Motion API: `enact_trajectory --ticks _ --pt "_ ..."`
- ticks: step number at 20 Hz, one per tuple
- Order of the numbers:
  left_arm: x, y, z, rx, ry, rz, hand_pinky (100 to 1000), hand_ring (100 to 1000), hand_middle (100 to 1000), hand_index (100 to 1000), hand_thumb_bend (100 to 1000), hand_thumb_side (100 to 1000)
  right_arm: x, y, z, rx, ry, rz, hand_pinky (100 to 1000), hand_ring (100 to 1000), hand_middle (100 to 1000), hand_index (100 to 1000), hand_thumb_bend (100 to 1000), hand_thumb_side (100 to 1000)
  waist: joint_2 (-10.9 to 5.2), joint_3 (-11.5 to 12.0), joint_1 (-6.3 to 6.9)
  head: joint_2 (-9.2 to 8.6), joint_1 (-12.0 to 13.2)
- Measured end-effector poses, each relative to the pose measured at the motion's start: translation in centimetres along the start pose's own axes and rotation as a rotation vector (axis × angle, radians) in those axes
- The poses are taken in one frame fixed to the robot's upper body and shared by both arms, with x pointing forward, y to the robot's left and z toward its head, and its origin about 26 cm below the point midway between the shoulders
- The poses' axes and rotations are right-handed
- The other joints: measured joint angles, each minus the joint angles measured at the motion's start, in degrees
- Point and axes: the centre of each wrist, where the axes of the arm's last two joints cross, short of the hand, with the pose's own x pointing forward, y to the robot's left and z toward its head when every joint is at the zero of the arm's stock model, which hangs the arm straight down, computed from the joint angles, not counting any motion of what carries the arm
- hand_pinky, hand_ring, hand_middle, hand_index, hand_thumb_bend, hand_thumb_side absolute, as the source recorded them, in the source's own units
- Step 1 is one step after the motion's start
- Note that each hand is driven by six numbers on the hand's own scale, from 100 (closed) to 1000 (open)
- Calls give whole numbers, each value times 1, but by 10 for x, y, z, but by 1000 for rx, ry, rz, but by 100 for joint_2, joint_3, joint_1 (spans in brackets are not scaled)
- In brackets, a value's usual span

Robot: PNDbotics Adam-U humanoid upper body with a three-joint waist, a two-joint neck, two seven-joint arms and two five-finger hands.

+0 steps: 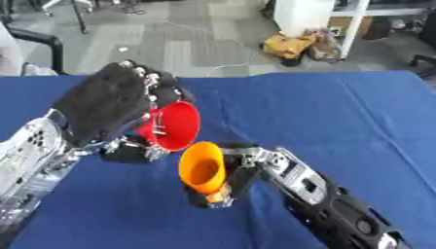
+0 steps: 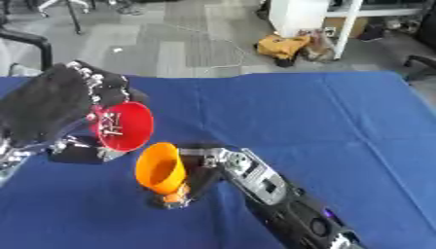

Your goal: Pour the contents of one cup into another cup.

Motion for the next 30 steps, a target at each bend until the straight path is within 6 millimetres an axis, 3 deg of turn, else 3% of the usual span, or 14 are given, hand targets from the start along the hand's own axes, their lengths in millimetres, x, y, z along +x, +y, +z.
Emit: enact_trajectory --ticks 30 --pt "5 9 -6 -88 -25 -171 287 322 321 702 448 100 -2 0 1 9 6 -14 329 534 266 466 108 100 1 -5 -1 0 0"
